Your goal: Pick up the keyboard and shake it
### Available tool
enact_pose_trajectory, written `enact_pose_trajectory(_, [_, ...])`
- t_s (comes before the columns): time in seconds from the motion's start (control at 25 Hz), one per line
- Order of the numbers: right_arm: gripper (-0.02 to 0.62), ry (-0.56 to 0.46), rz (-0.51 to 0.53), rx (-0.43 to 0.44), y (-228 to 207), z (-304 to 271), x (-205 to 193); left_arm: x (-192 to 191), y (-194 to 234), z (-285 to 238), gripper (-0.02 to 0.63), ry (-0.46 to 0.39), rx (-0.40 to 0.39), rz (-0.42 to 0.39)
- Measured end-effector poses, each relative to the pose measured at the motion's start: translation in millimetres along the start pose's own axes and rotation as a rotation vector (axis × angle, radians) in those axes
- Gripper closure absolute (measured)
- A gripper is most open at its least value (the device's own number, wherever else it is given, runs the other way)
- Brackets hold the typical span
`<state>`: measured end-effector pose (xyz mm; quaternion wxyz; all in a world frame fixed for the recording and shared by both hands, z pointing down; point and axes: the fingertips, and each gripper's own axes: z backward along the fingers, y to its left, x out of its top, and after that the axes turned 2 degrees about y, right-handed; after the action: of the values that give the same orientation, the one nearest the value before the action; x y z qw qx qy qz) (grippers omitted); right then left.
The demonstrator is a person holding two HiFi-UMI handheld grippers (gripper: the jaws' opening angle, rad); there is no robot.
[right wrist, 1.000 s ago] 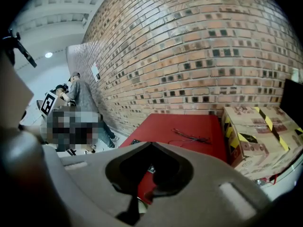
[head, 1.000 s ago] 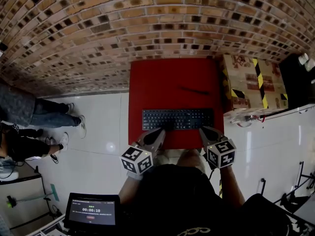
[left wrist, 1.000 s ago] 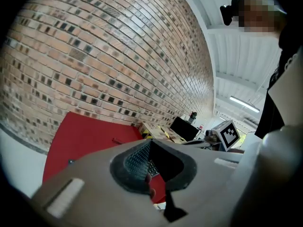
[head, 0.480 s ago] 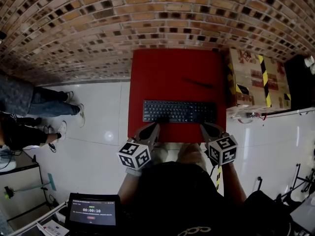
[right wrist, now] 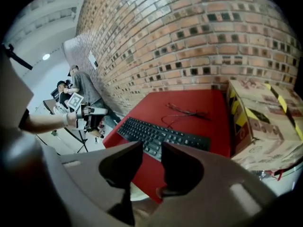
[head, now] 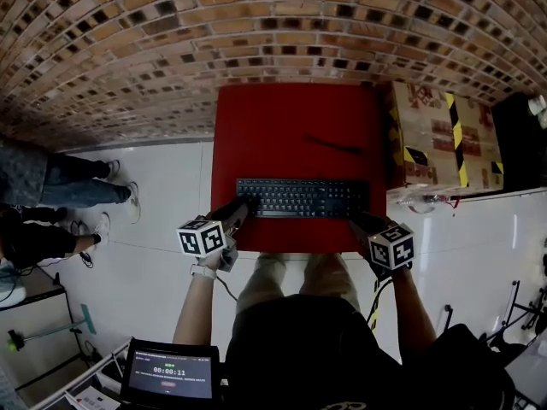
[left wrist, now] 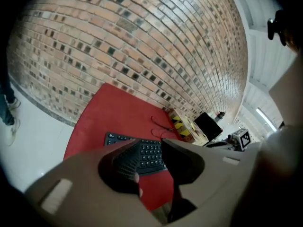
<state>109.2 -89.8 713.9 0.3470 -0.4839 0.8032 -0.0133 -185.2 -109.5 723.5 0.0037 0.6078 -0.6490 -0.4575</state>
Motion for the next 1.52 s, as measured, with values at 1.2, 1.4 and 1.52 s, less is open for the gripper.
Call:
enact_pose_trajectory(1.2, [0.342, 0.119, -0.254, 0.035, -132.5, -80.4, -63.1, -45.7, 51.2, -42.8, 0.515, 0.508, -0.757, 0.404])
enact_pose_trajectory(1.4, [0.347, 0.139, -0.2, 0.041, -125.3, -84.6, -61.2, -79.4, 18.8, -51.7, 0.464, 0.628, -0.793, 0.23])
enact_pose_trajectory(1.52, [0.345, 0.163, -0.188, 0.037, -124.4, -86.0, -62.8, -91.9, 21.9, -66.6, 0.47, 0.59, -0.704, 0.117])
